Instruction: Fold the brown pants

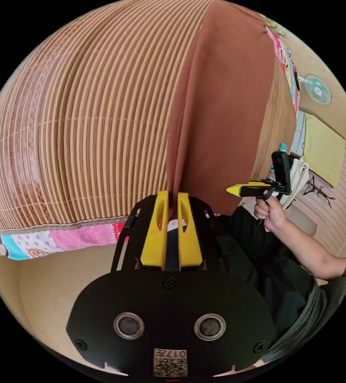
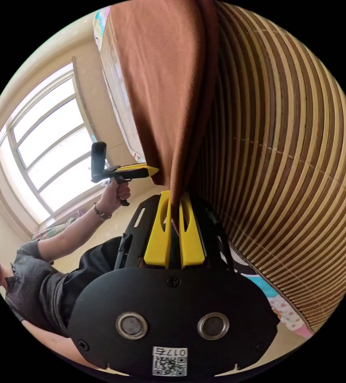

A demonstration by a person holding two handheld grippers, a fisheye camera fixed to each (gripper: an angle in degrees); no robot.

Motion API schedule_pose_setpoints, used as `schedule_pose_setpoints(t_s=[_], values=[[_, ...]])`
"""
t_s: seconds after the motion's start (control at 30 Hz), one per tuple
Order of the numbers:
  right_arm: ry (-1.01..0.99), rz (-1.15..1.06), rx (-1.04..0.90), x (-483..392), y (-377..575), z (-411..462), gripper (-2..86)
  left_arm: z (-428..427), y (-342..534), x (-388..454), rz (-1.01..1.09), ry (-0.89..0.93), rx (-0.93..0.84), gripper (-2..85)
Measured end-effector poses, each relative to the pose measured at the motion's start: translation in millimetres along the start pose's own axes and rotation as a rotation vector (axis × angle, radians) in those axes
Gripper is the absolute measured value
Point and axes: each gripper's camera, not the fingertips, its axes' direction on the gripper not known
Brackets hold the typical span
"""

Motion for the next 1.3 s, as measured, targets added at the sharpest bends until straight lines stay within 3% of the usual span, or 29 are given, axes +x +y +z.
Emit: schedule_pose_setpoints(t_s=[0.13,0.2,0.33,0.43,0.5,0.63,0.87,1.0,1.07,1.17,1.3], values=[[-0.122,-0.129,-0.061,-26,42,-47,3.0,-30,25,17,0.226,0.508,-0.133,3.9],[-0.126,-0.132,-0.095,-35,73,-71,2.7,-43,48,30,0.273,0.58,-0.185,3.7],[-0.363,-0.162,-0.252,-61,146,-95,2.2,-54,98,107,0.443,0.895,-0.338,3.9],[-0.471,-0.173,-0.339,-68,174,-105,1.6,-53,109,161,0.557,0.886,-0.373,4.2],[-0.52,-0.186,-0.235,-65,174,-127,1.4,-58,94,168,0.519,0.897,-0.278,4.3],[-0.654,-0.084,0.196,-31,138,-193,1.6,-70,26,130,0.218,1.079,0.024,3.2],[-0.322,-0.055,0.331,-66,6,-248,5.0,-125,-99,133,-0.009,0.879,0.295,3.4],[-0.276,0.002,0.513,-86,-23,-285,20.3,-152,-124,132,-0.035,0.927,0.423,13.1],[-0.219,-0.001,0.508,-93,-21,-291,22.8,-171,-110,134,-0.027,0.821,0.52,14.3],[-0.033,0.037,0.432,-90,-8,-278,22.8,-156,-86,140,-0.083,0.49,0.465,16.1],[0.108,0.119,0.256,-56,4,-221,21.3,-78,-72,137,-0.095,0.309,0.247,16.2]])
